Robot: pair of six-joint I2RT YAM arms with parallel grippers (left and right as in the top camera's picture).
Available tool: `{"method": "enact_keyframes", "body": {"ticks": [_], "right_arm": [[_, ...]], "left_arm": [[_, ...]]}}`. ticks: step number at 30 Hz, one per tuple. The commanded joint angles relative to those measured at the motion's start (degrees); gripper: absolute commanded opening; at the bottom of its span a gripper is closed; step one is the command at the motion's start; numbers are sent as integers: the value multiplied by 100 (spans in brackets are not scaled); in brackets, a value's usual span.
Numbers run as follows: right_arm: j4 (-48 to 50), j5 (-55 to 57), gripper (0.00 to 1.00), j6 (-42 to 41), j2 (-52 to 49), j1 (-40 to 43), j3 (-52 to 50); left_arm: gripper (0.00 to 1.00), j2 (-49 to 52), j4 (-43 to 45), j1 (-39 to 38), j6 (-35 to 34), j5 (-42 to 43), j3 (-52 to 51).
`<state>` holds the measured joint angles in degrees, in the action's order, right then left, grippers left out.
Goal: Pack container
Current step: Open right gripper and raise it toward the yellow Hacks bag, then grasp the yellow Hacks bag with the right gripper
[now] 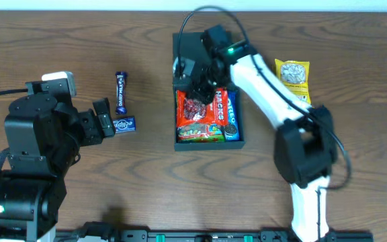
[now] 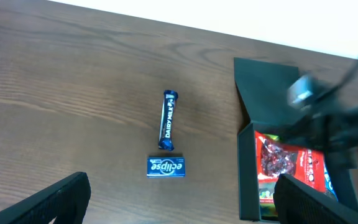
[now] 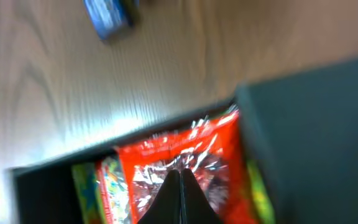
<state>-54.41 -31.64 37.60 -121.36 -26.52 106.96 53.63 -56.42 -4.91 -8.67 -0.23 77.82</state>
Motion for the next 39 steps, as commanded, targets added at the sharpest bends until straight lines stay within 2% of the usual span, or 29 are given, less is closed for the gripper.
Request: {"method": "enact_keyframes", "body": {"ticks": [1, 7, 13, 20, 23, 30, 31, 32, 36, 39], "right_arm": [[79, 11, 1, -129, 1058, 264, 315], [129, 1733, 1, -1515, 1622, 1250, 315], [13, 1897, 1, -2675, 1495, 2505, 282], [-66, 1899, 2, -2946, 1388, 3224, 225], [-63, 1902, 2, -2949, 1224, 3289, 79], [-7, 1967, 3, -3556, 295, 3289, -188], [-2, 1967, 12, -3630, 129, 3289, -188], [-2, 1967, 27, -3674, 11, 3289, -188], [-11, 1967, 51, -3694, -387, 3287, -188], [22, 2013, 54, -3696, -649, 3289, -188]], "left_arm": [[95, -2, -20, 31, 96, -17, 79], [95, -2, -24, 31, 96, -20, 79], [95, -2, -20, 31, 98, -20, 79], [95, 28, -13, 31, 98, -20, 79], [95, 52, -13, 31, 98, -20, 79], [95, 184, -13, 31, 101, -20, 79], [95, 186, -11, 31, 101, -20, 79], [95, 195, -13, 31, 105, -20, 79], [95, 221, -13, 31, 105, -20, 79], [95, 227, -11, 31, 138, -17, 79]]}}
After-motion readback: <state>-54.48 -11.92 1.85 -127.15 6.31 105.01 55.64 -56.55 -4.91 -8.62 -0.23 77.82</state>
